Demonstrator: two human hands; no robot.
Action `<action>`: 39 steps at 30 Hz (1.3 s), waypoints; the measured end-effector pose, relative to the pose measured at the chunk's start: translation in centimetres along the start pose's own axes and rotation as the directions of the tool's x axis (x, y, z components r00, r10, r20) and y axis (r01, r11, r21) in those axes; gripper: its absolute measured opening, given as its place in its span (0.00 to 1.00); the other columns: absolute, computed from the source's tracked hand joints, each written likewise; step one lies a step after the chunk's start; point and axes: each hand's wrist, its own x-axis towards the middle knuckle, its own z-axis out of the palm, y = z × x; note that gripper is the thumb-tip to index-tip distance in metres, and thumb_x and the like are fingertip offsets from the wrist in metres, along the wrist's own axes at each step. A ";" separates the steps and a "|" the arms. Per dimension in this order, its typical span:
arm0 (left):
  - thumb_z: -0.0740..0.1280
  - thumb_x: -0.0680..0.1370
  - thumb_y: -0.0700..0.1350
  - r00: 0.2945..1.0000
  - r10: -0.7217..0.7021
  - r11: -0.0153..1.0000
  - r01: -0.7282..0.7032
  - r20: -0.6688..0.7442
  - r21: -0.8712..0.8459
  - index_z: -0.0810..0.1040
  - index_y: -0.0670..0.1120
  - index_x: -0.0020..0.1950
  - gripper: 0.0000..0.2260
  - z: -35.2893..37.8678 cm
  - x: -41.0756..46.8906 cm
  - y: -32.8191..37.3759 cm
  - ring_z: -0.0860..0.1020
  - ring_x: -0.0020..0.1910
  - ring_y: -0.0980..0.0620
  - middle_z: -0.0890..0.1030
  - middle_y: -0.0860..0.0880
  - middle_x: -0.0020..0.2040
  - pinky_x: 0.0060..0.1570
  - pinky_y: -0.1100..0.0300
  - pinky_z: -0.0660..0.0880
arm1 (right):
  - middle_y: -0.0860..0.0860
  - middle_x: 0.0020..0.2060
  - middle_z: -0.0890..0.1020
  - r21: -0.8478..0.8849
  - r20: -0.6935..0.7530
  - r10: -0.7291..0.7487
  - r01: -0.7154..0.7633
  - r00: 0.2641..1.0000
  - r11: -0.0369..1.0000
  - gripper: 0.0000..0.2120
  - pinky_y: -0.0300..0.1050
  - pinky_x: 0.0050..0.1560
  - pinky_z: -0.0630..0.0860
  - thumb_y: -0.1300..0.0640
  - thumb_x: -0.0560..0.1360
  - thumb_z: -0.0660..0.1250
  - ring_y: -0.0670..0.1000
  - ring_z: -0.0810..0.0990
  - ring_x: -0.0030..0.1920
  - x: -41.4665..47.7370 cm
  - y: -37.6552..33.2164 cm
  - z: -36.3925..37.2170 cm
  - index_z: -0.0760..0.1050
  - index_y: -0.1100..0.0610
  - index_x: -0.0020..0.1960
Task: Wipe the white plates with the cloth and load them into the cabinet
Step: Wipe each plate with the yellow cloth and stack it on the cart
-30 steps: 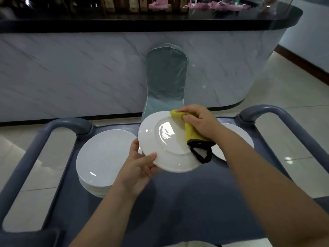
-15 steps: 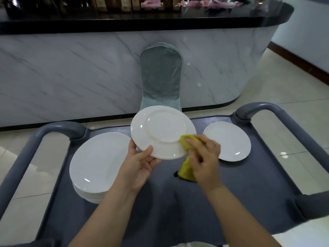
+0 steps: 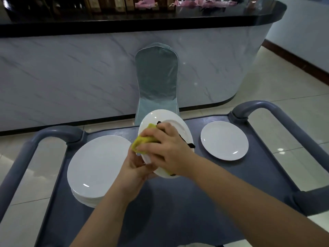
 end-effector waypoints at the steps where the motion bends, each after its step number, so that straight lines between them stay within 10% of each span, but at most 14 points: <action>1: 0.70 0.71 0.30 1.000 -0.005 1.000 0.005 0.003 0.000 0.66 0.50 0.72 0.32 -0.1 -0.1 -0.1 0.79 0.58 0.36 0.79 0.38 0.61 0.50 0.40 0.79 | 0.54 0.57 0.80 0.001 0.030 -0.033 0.033 0.999 0.999 0.12 0.57 0.58 0.69 0.60 0.74 0.68 0.63 0.73 0.53 -0.1 0.4 -0.1 0.84 0.52 0.54; 5: 0.71 0.68 0.30 0.999 -0.053 0.996 0.054 0.005 -0.072 0.70 0.52 0.68 0.32 0.2 0.0 -0.6 0.81 0.56 0.39 0.80 0.39 0.58 0.48 0.42 0.80 | 0.54 0.58 0.79 0.095 0.036 0.244 -0.246 0.969 0.965 0.13 0.52 0.63 0.64 0.61 0.74 0.67 0.62 0.70 0.56 2.0 3.5 -1.6 0.82 0.52 0.57; 10: 0.69 0.66 0.30 0.993 -0.103 0.968 0.086 -0.061 -0.235 0.71 0.52 0.67 0.32 0.2 0.3 -1.4 0.82 0.53 0.43 0.81 0.44 0.59 0.41 0.49 0.81 | 0.50 0.53 0.80 0.307 0.044 0.684 -0.661 0.728 0.685 0.12 0.49 0.66 0.66 0.58 0.76 0.65 0.54 0.73 0.58 0.4 8.1 -3.0 0.82 0.50 0.56; 16: 0.69 0.66 0.28 0.985 -0.147 0.917 0.104 -0.084 -0.385 0.76 0.52 0.63 0.30 0.6 0.6 -2.8 0.83 0.53 0.44 0.82 0.45 0.58 0.42 0.51 0.81 | 0.44 0.50 0.79 0.407 -0.207 0.838 -0.734 0.505 0.543 0.12 0.44 0.63 0.69 0.59 0.76 0.65 0.52 0.73 0.56 -8.8 3.1 -0.9 0.81 0.44 0.52; 22: 0.67 0.69 0.30 0.979 -0.179 0.910 0.125 -0.101 -0.395 0.72 0.52 0.67 0.29 2.4 2.3 -2.6 0.83 0.52 0.41 0.79 0.39 0.62 0.42 0.51 0.82 | 0.51 0.61 0.76 0.068 -0.305 0.438 -0.440 0.846 0.896 0.13 0.47 0.64 0.66 0.56 0.77 0.64 0.57 0.69 0.57 -10.0 -2.3 3.9 0.80 0.49 0.60; 29: 0.69 0.67 0.28 0.985 -0.166 0.968 0.173 0.053 -0.180 0.71 0.52 0.69 0.34 1.3 1.3 -1.6 0.81 0.56 0.41 0.79 0.43 0.62 0.44 0.46 0.81 | 0.47 0.56 0.75 0.337 -0.262 0.776 -0.699 0.574 0.631 0.12 0.53 0.65 0.66 0.63 0.77 0.65 0.52 0.66 0.59 -10.9 4.4 -0.6 0.80 0.52 0.57; 39: 0.70 0.68 0.27 0.995 -0.089 0.990 0.093 0.039 -0.105 0.75 0.54 0.63 0.30 1.4 1.9 -0.3 0.82 0.54 0.41 0.81 0.42 0.58 0.43 0.45 0.81 | 0.49 0.62 0.75 0.132 -0.141 0.354 -0.337 0.925 0.932 0.16 0.48 0.65 0.65 0.61 0.75 0.64 0.54 0.68 0.58 -9.6 2.0 0.0 0.77 0.50 0.60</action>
